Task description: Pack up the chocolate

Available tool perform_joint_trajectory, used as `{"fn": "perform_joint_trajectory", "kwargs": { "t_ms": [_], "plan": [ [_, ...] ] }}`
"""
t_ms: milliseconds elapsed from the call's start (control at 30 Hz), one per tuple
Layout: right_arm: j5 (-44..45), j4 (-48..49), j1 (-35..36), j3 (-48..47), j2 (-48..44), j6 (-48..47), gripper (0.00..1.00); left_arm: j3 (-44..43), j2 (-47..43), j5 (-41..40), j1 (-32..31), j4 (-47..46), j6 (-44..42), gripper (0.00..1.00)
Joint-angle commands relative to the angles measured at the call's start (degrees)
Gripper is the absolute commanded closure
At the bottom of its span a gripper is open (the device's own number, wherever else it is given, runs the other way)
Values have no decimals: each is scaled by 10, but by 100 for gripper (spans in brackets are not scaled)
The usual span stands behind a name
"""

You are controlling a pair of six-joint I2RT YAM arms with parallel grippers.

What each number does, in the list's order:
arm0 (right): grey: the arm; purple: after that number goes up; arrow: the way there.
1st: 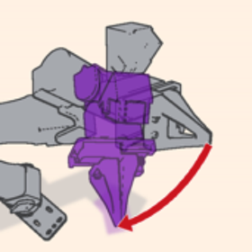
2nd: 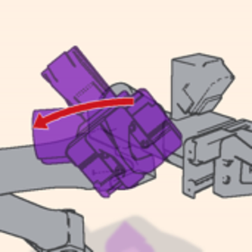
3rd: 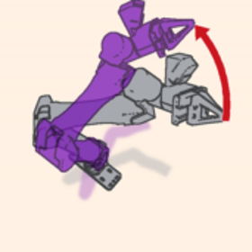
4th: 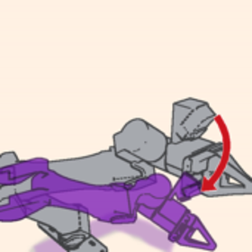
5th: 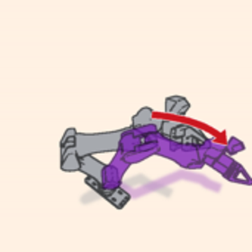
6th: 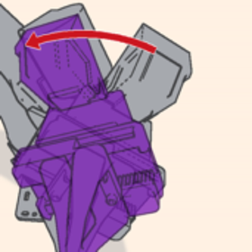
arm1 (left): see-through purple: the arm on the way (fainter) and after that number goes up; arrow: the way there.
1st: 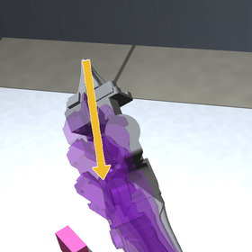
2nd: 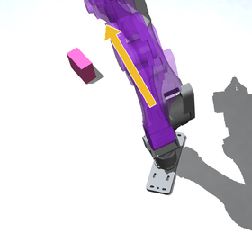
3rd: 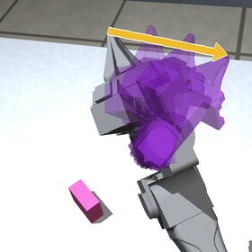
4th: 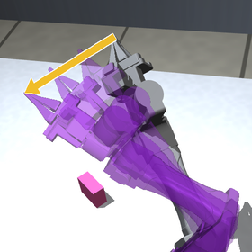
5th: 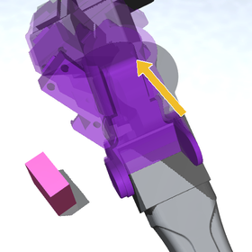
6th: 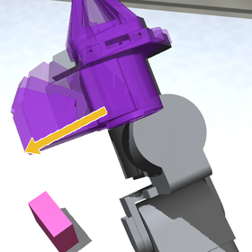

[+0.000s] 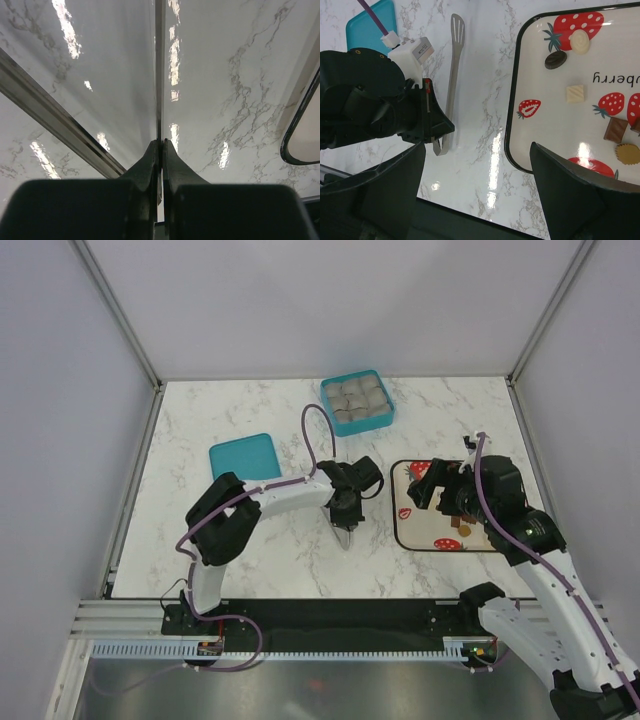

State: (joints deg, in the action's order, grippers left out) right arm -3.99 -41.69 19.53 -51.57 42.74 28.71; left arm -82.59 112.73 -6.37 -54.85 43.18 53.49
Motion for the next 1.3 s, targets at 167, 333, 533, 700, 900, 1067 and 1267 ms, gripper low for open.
{"fn": "perform_joint_trajectory", "kwargs": {
  "t_ms": [167,333,533,700,900,1067,1267],
  "plan": [
    [14,-2,-1,-6,12,4,6,1,22,50,-1,-31,0,81],
    [13,-1,0,-3,5,7,5,7,1,56,-1,-31,-4,46],
    [30,-8,-1,-25,24,12,2,-12,-64,44,-1,-31,-31,11],
    [28,1,-1,-33,57,26,2,-43,-133,40,10,-30,-104,0],
    [28,47,14,-31,113,43,2,36,-279,81,91,-82,-161,0],
    [71,96,68,-29,182,48,2,207,-424,150,248,-116,-172,0],
    [111,163,156,-39,282,46,2,336,-594,168,276,-277,-240,0]
  ]
}}
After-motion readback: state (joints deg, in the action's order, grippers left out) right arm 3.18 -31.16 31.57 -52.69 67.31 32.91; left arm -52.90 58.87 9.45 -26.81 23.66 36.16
